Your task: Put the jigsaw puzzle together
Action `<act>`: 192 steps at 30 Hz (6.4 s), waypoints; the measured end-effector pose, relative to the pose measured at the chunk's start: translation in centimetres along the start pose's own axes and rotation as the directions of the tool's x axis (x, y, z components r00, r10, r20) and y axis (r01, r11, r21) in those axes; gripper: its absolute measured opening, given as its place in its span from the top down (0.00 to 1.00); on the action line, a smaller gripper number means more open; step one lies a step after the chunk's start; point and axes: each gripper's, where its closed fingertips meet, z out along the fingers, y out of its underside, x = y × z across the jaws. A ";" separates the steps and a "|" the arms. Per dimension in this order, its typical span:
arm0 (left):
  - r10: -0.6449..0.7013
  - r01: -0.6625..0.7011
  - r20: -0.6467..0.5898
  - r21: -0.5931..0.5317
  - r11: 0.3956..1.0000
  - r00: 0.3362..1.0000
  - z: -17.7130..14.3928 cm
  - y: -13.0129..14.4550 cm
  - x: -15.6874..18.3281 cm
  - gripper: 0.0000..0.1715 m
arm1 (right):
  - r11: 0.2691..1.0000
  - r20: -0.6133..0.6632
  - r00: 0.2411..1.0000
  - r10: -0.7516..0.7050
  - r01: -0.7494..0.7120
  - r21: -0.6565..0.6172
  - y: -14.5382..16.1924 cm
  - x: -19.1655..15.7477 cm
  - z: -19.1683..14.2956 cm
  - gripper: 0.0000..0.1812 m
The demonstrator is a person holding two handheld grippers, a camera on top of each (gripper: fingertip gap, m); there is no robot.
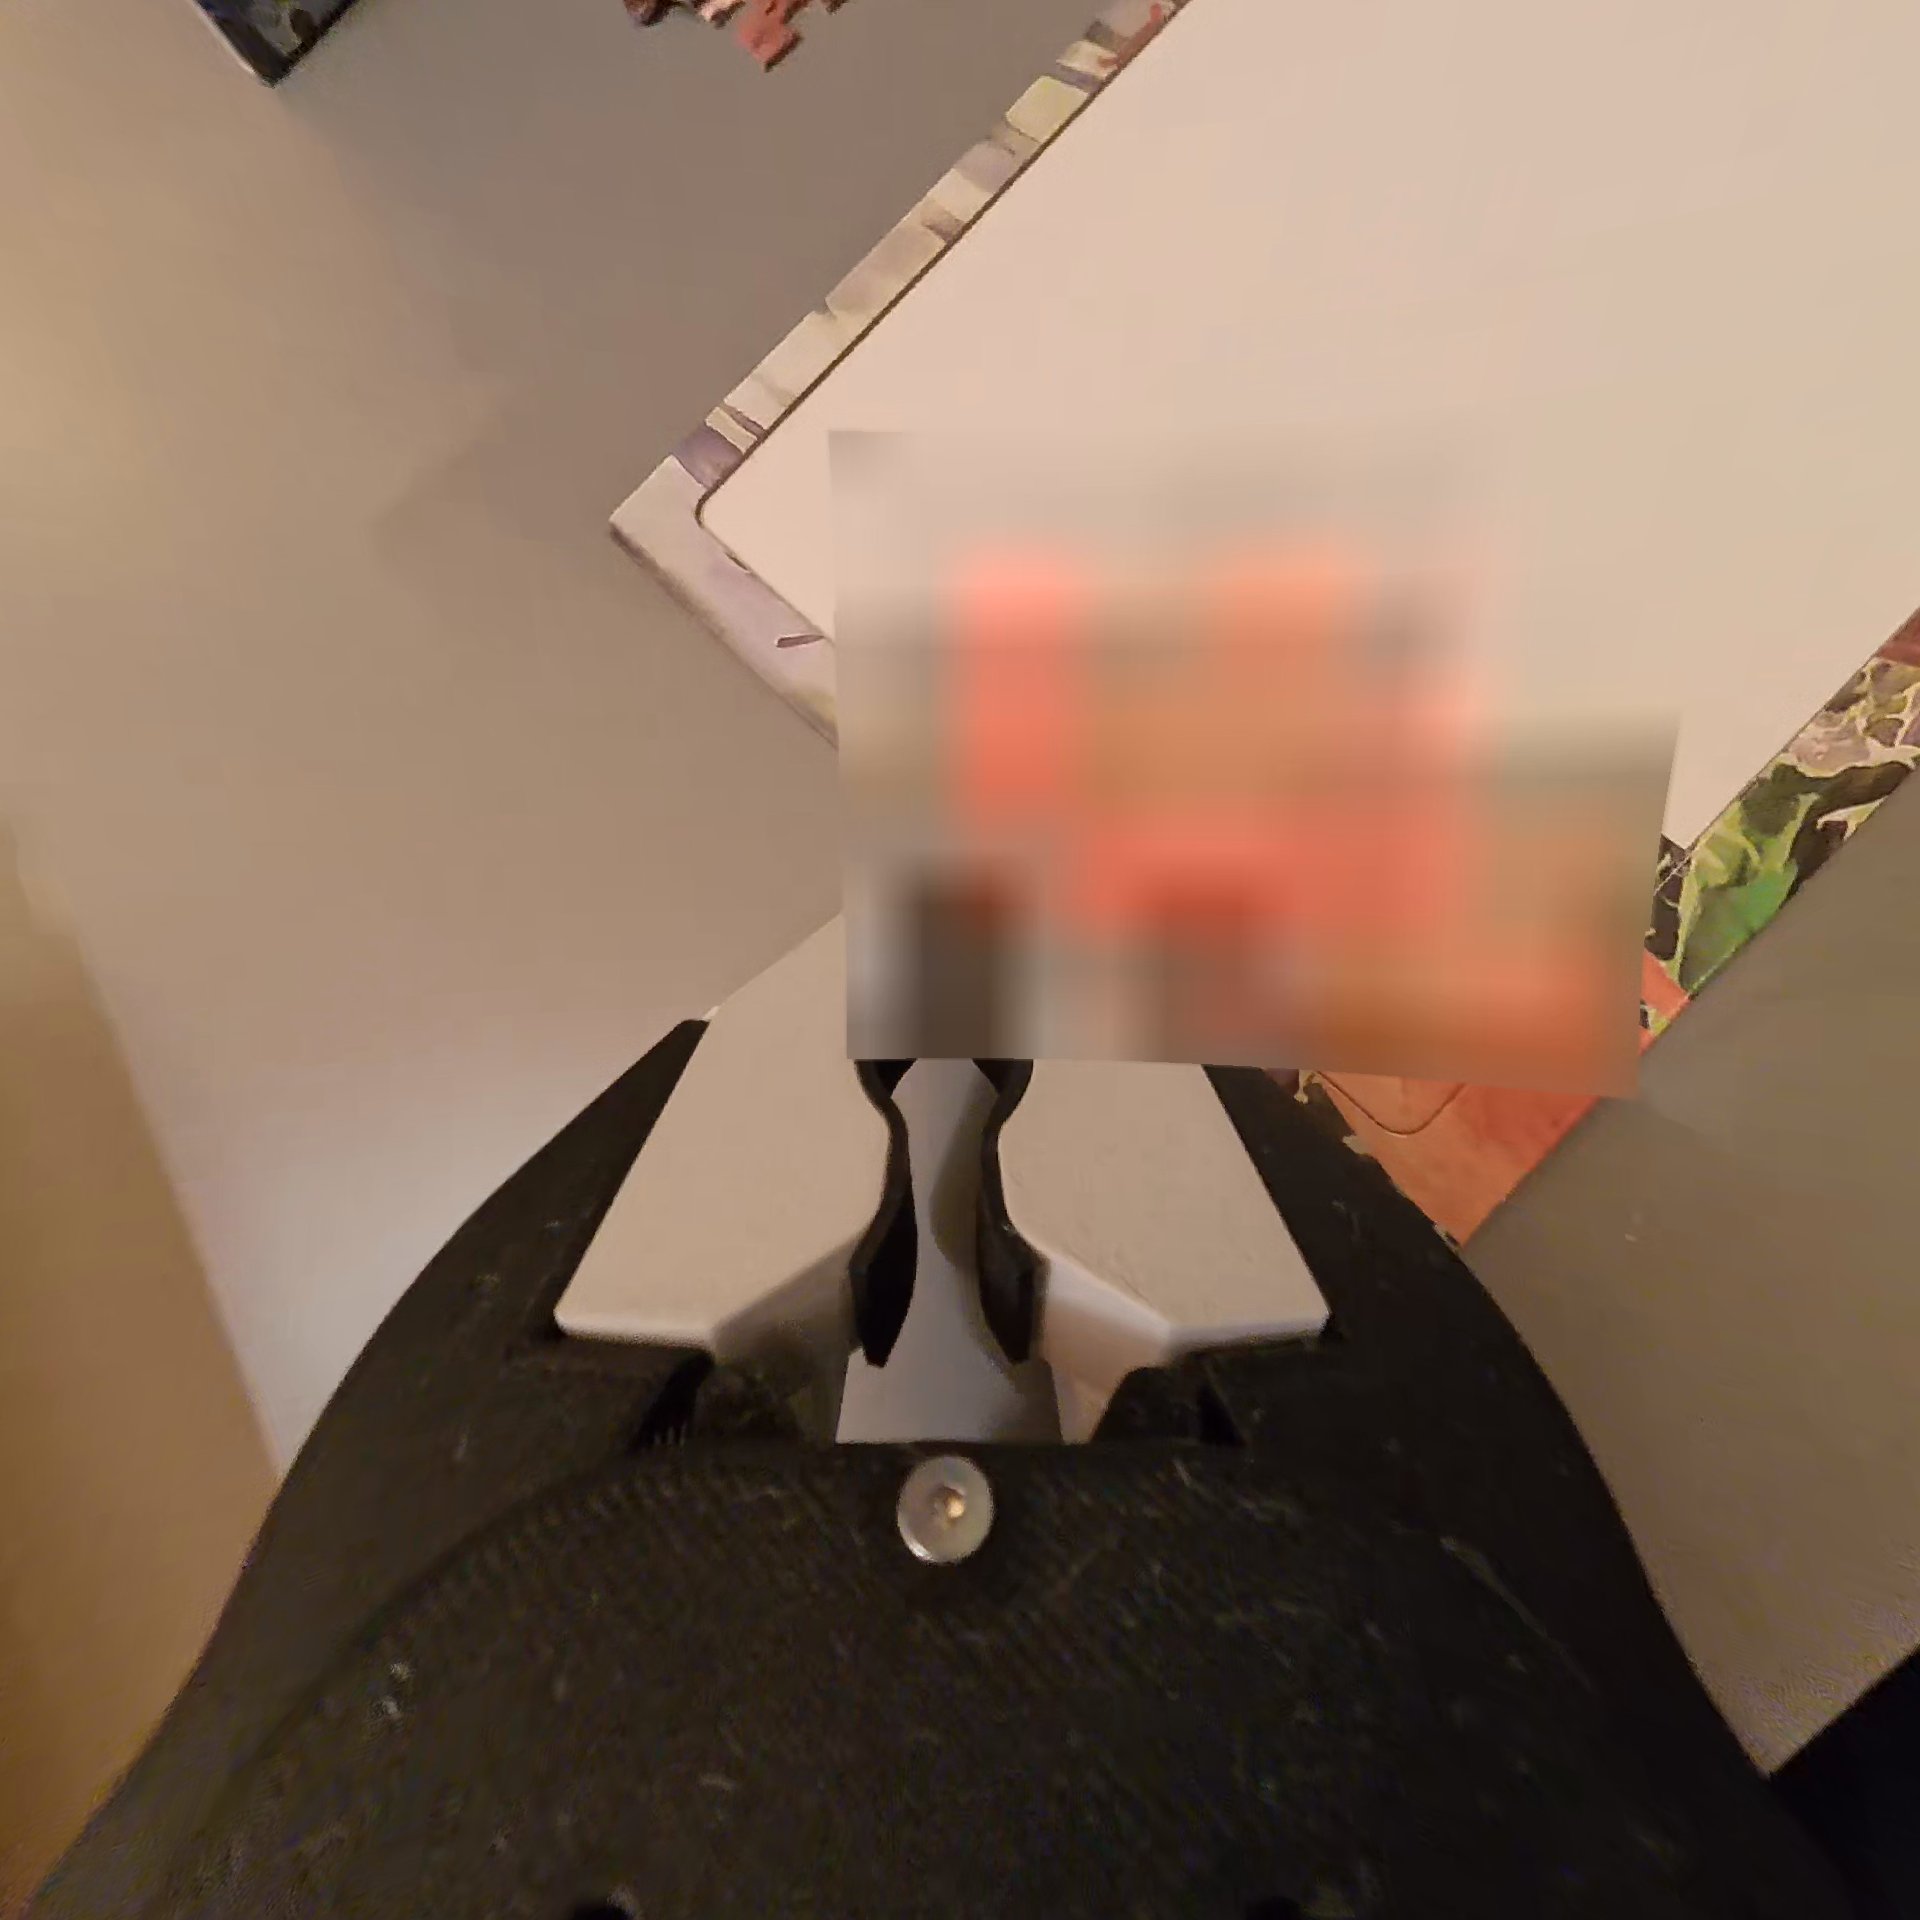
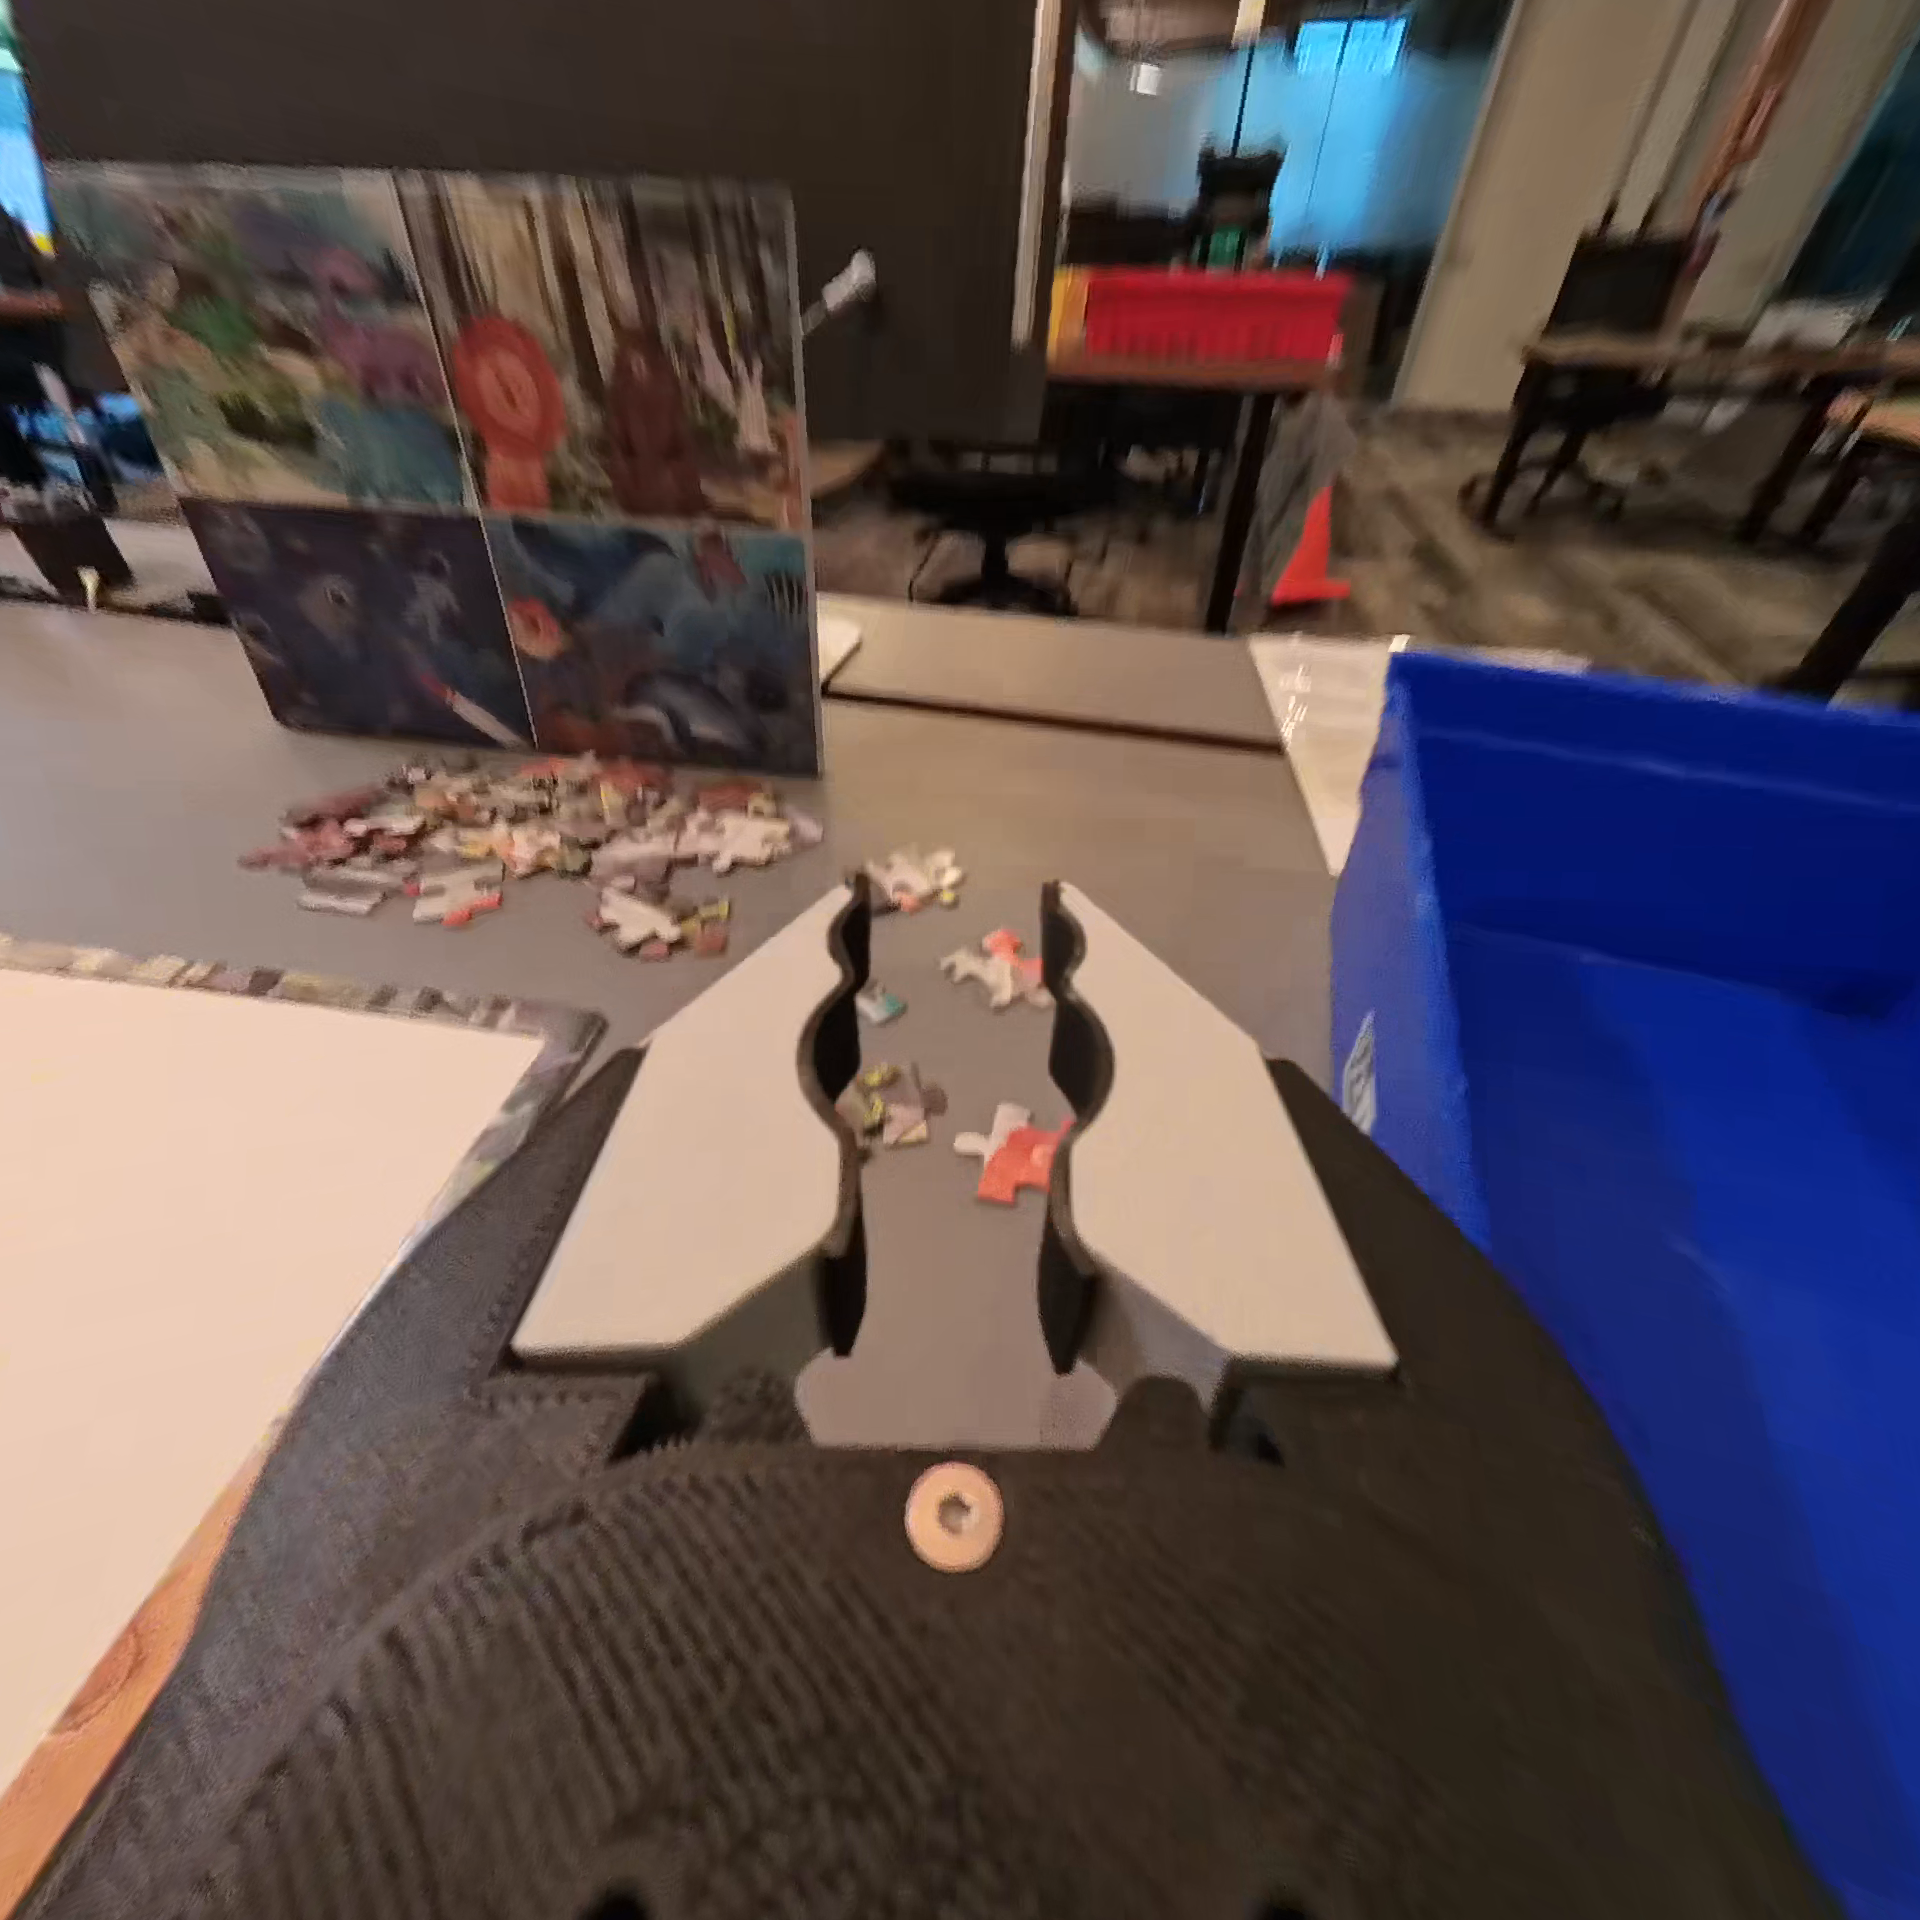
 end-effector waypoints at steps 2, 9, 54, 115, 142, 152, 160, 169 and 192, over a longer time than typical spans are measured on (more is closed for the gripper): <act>0.019 -0.020 -0.003 -0.014 1.000 1.000 0.3 -0.3 0.0 1.00 | 0.996 0.023 0.999 0.041 -0.038 -0.086 1.7 -0.2 0.7 0.80; 0.074 -0.074 -0.079 -0.004 0.997 0.994 1.4 -2.1 1.3 1.00 | 0.940 0.024 0.998 0.065 -0.053 -0.338 6.8 -0.6 2.3 0.72; 0.099 -0.041 -0.251 0.227 0.973 0.963 6.9 -10.2 -4.0 1.00 | 0.825 -0.138 0.990 0.039 -0.110 -0.554 11.4 3.2 3.4 0.65; -0.153 0.543 -0.900 0.104 0.834 0.407 0.9 -15.4 4.6 1.00 | 0.904 0.731 0.598 -0.328 0.423 0.060 3.8 -30.0 0.8 0.80; -0.161 0.479 -0.897 0.062 0.876 0.411 1.1 -14.3 4.6 1.00 | 0.863 0.656 0.593 -0.467 0.466 0.194 2.4 -29.4 0.4 0.74; -0.174 0.506 -0.909 0.046 0.862 0.379 0.9 -14.5 4.5 1.00 | 0.815 0.729 0.500 -0.467 0.564 0.135 6.2 -31.4 0.1 0.64; -0.184 0.506 -0.917 0.023 0.862 0.355 0.9 -14.3 4.8 1.00 | 0.791 0.782 0.409 -0.470 0.588 0.168 7.0 -32.5 -1.3 0.74; -0.218 0.456 -0.926 -0.057 0.888 0.309 1.1 -13.4 5.8 1.00 | 0.762 0.644 0.480 -0.595 0.592 0.262 4.3 -29.7 -0.3 0.72; -0.264 0.314 -0.919 -0.169 0.934 0.292 1.5 -11.3 8.5 1.00 | 0.586 0.606 0.309 -0.733 0.739 0.332 7.4 -31.4 -0.9 0.83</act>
